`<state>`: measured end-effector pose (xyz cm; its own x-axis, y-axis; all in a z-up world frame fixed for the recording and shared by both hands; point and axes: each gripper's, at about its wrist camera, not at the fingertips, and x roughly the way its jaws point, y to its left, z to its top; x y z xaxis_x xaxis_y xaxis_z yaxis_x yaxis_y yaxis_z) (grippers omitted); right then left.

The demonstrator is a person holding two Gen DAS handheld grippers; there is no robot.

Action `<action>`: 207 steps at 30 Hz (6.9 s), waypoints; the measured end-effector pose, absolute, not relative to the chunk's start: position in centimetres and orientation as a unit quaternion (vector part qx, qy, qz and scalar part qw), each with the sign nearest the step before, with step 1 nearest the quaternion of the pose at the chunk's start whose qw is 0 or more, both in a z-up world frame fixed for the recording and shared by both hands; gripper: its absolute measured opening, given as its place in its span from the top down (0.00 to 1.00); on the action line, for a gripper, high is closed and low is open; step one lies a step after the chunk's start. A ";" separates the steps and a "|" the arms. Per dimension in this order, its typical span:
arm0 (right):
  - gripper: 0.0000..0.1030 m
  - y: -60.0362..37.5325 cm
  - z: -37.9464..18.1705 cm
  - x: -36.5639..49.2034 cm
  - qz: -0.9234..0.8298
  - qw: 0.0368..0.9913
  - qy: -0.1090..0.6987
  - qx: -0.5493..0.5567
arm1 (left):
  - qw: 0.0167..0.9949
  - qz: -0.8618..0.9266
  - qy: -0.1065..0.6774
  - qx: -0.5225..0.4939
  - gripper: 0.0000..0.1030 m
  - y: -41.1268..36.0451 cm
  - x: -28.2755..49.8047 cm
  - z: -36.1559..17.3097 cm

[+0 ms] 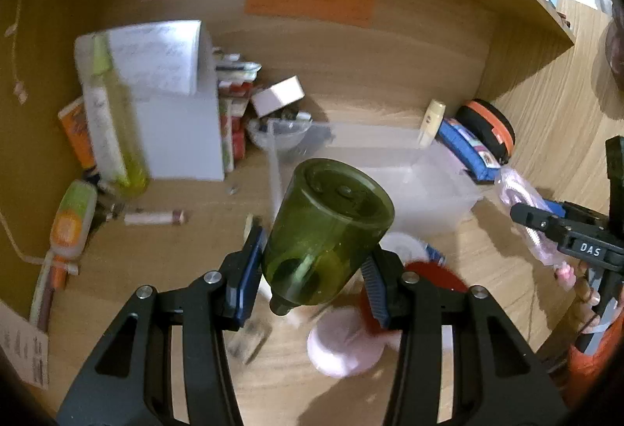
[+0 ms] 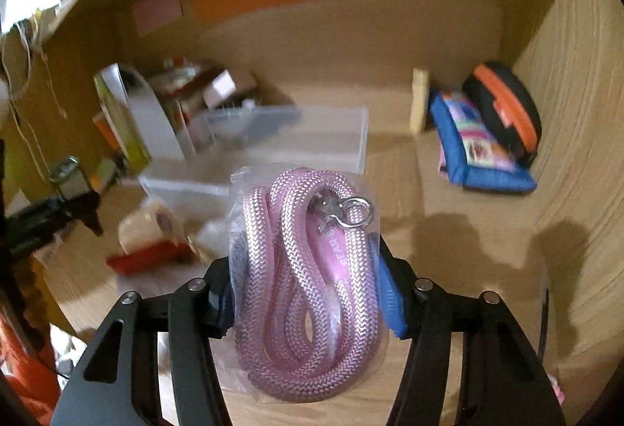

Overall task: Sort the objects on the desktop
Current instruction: 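Carry both items over the clear box and open both tools to drop them, then move the left tool to the white cup and the right tool to the blue card box, then grasp the white cup with the left tool while the right tool grasps the blue card box, then carry the cup and card box into the clear box and release both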

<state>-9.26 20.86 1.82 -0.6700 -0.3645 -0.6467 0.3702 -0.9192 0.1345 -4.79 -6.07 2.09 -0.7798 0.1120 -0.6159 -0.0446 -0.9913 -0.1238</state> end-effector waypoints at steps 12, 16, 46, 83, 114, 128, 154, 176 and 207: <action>0.47 18.3 4.3 -13.9 -0.923 0.214 -0.014 0.321 | 0.058 0.937 -0.058 -0.339 0.55 -5.7 -12.9 3.5; 0.47 17.0 3.6 -16.2 -0.917 0.214 -0.010 0.335 | 0.070 0.926 -0.070 -0.363 0.55 -5.9 -15.5 2.6; 0.48 12.9 -2.6 -22.1 -0.890 0.194 0.063 0.408 | 0.086 0.896 -0.009 -0.436 0.55 -3.1 -21.3 -3.2; 0.21 17.2 -0.4 -13.2 -0.915 0.153 0.095 0.361 | 0.056 0.912 -0.025 -0.406 0.14 -8.1 -11.5 0.3; 0.36 14.3 -7.2 -14.6 -0.842 0.230 0.154 0.463 | 0.107 0.868 -0.021 -0.485 0.12 -6.8 -10.5 -6.5; 0.75 13.6 -6.8 -13.3 -0.839 0.262 0.148 0.454 | 0.125 0.868 -0.034 -0.480 0.45 -5.6 -11.7 -7.9; 0.75 18.3 -1.9 -11.2 -0.883 0.235 0.055 0.403 | 0.104 0.897 -0.103 -0.417 0.45 -7.3 -8.4 -4.2; 0.75 18.6 1.8 -13.7 -0.912 0.227 0.004 0.342 | 0.089 0.933 -0.092 -0.337 0.45 -6.7 -10.8 1.9; 0.75 13.6 -2.2 -20.6 -0.892 0.211 0.055 0.396 | 0.075 0.908 0.001 -0.411 0.44 -1.8 -18.0 -4.1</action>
<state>-20.58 13.59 -2.20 -0.5981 -0.3321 -0.7294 0.4199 -0.9050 0.0677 -18.03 -1.84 -4.07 -0.6505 0.1346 -0.7475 -0.1365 -0.9889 -0.0593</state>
